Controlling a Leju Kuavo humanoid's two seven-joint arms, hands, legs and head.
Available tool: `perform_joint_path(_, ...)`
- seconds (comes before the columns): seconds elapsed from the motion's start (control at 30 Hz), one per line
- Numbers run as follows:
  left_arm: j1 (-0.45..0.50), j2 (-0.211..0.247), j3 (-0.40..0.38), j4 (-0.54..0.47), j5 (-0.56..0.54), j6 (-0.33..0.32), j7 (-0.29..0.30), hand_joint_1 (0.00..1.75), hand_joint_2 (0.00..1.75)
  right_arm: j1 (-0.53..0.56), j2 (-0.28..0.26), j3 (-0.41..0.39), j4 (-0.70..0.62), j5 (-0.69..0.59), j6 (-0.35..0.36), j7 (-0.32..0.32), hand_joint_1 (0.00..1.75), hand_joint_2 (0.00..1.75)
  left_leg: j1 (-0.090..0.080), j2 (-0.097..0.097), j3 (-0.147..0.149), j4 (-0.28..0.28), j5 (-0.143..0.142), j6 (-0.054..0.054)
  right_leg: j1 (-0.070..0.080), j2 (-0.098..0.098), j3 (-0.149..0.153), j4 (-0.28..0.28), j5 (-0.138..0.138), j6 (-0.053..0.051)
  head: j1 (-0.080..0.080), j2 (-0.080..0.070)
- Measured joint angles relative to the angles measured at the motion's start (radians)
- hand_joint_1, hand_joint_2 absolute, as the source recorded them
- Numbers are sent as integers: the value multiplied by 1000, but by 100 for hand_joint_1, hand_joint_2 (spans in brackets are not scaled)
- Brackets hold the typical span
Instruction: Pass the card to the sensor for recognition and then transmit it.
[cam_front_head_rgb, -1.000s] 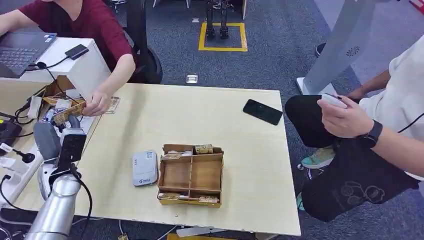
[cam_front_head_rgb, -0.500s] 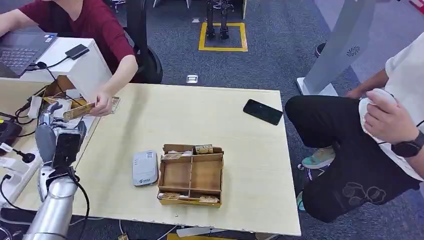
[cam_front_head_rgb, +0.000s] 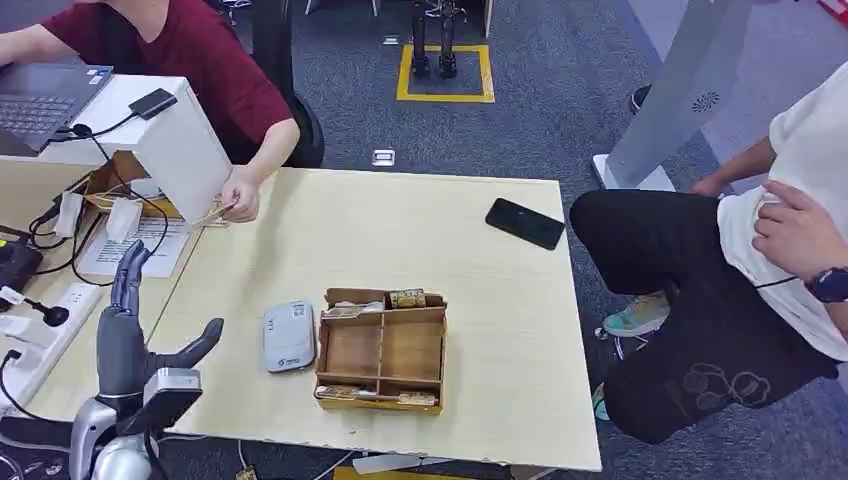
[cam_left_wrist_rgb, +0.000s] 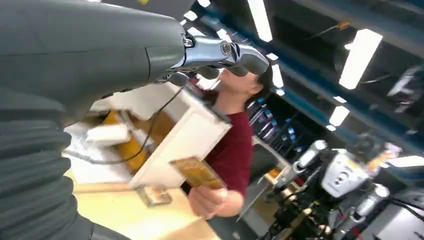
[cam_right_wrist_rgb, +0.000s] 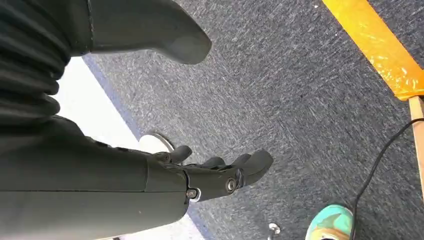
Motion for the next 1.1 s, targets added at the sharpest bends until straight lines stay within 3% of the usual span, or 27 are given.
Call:
perform_joint_path(0.17, 68, 50, -132, -55, -159, 45, -22, 0, 175, 0, -5, 0, 0, 3, 11, 2, 0, 175, 0, 0, 0, 0, 0, 0, 0, 0, 0, 0, 0, 0, 0, 0)
perform_joint_path(0.3, 96, 109, -235, -59, -274, 114, 27, 0, 175, 0, -9, 0, 0, 6, 19, 2, 0, 175, 0, 0, 0, 0, 0, 0, 0, 0, 0, 0, 0, 0, 0, 0)
perform_joint_path(0.6, 120, 159, -325, -59, -291, 137, 41, 0, 175, 0, -13, 0, 0, 10, 19, 5, 0, 175, 0, 0, 0, 0, 0, 0, 0, -1, 0, 0, 0, 0, 0, 0)
perform_joint_path(0.83, 120, 173, -357, -57, -305, 138, 52, 0, 175, -1, -13, 0, 0, 14, 19, 5, 0, 175, 0, 0, 0, 0, 0, 0, 0, -1, 0, 0, 0, 0, -1, 0)
perform_joint_path(1.1, 101, 169, -452, 8, -329, 147, 75, 0, 175, -9, -13, 0, 0, 23, 18, 1, 0, 175, 0, 0, 0, 0, 0, 0, 0, -1, 0, 0, 0, 0, 0, 0)
